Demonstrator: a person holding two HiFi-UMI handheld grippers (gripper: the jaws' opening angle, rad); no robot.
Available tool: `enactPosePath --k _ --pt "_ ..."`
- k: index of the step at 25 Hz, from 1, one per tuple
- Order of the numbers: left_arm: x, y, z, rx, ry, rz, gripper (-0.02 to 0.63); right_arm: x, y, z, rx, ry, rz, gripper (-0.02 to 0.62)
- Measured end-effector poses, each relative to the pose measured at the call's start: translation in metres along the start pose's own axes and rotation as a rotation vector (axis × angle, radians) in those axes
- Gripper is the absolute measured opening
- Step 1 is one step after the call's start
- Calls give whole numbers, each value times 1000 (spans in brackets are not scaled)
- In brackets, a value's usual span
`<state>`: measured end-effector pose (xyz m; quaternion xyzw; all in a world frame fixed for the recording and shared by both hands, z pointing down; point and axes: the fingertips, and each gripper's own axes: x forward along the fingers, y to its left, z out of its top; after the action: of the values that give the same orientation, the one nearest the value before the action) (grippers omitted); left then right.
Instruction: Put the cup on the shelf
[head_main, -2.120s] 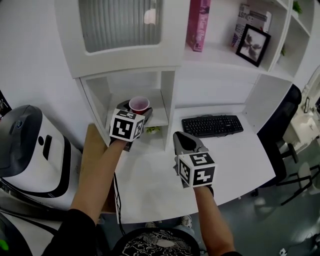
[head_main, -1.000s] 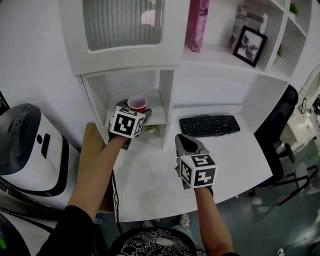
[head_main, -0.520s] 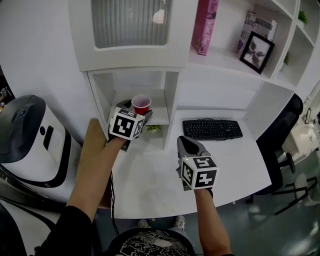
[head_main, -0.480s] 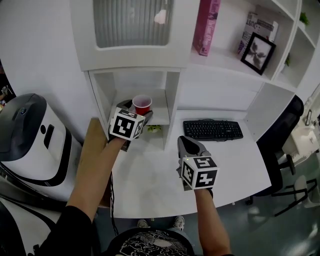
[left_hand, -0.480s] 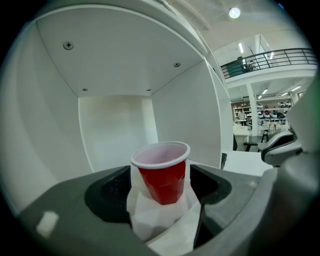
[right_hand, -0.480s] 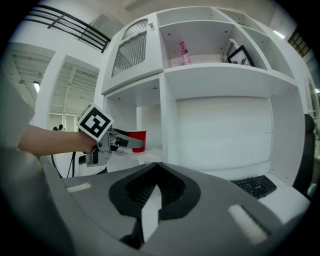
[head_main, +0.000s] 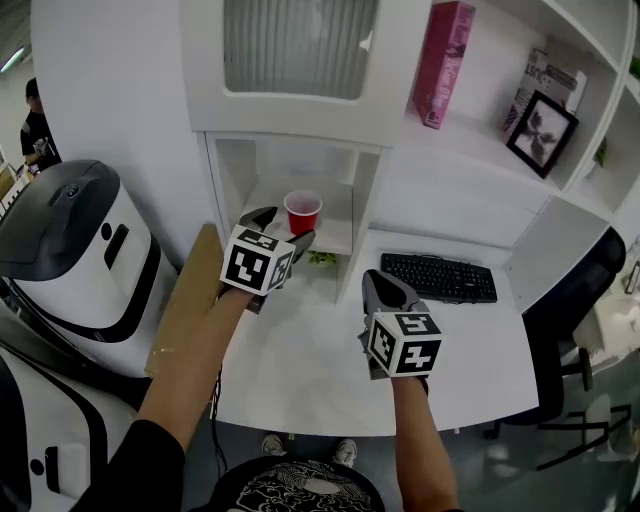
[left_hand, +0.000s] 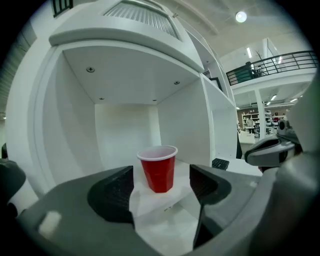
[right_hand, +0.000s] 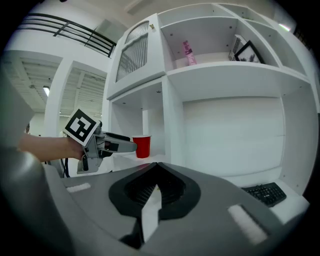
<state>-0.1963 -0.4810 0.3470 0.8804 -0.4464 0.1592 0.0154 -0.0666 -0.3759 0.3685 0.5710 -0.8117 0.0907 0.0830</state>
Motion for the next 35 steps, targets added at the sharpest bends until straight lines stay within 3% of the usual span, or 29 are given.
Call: enactPosePath --k 10,22,35 --pt "-42 -5 11 -72 -85 88 396 -1 -5 15 -47 -13 71 28" --pt "-80 -28 9 -109 -162 136 279 -12 -20 20 -73 -20 88 27" --pt "-80 -46 -16 -139 -131 148 171 -15 -31 19 -74 -32 100 26"
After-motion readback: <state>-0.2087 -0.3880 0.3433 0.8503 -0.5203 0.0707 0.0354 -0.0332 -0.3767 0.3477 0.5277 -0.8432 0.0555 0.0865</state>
